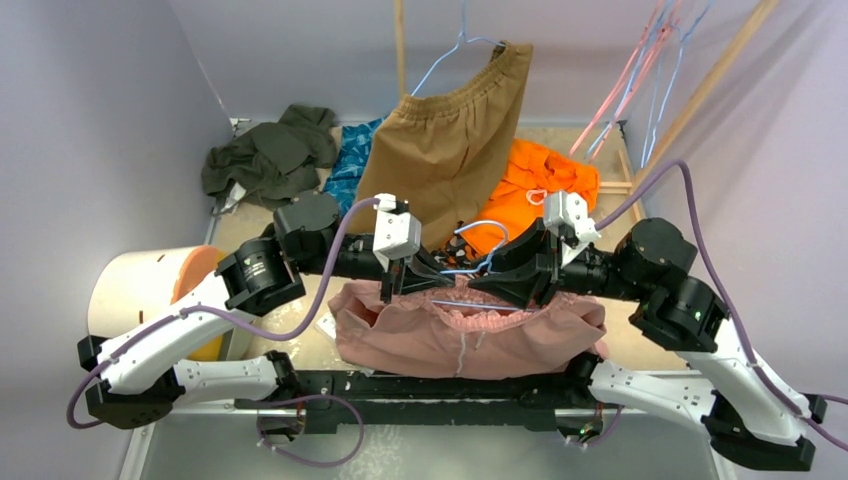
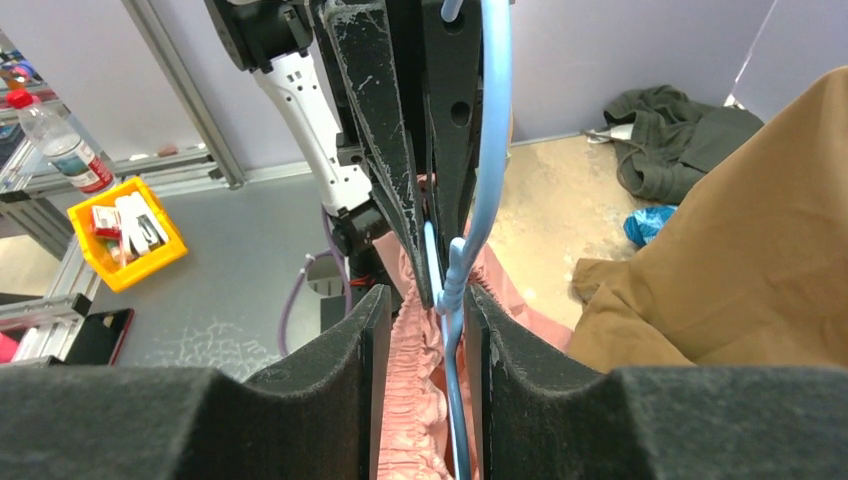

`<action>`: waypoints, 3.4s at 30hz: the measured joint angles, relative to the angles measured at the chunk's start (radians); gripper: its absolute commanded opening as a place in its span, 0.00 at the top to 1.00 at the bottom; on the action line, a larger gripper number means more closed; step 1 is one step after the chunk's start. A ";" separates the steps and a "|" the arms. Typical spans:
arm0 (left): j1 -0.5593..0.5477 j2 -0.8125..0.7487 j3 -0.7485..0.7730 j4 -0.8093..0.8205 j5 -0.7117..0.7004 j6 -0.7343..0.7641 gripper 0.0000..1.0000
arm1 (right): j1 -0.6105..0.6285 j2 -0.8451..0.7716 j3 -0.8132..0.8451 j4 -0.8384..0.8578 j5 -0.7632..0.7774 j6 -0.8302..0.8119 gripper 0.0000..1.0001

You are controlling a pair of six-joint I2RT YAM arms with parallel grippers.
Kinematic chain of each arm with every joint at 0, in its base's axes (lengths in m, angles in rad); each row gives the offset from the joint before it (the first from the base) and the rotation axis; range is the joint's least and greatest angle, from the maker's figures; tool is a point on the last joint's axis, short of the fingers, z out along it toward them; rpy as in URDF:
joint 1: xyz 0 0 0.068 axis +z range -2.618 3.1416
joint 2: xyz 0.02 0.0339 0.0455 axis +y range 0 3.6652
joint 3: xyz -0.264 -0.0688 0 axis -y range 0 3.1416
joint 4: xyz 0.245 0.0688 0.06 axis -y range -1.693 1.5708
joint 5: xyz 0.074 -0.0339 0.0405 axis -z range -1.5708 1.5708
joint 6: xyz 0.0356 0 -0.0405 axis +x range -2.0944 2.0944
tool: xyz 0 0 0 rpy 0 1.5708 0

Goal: Place the shorts on the hanger
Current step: Hang the shorts on the hanger, then place the hanger at the clothesline.

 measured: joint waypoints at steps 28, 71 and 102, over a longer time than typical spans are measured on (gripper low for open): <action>0.000 -0.058 -0.017 0.005 -0.174 -0.028 0.33 | 0.000 -0.040 0.022 -0.123 0.173 0.019 1.00; 0.000 -0.410 -0.389 0.054 -0.742 -0.053 0.29 | -0.062 0.541 0.629 -0.606 1.357 0.139 1.00; 0.000 -0.458 -0.431 0.074 -0.869 -0.081 0.29 | -0.069 0.289 0.758 -0.286 1.401 -0.013 1.00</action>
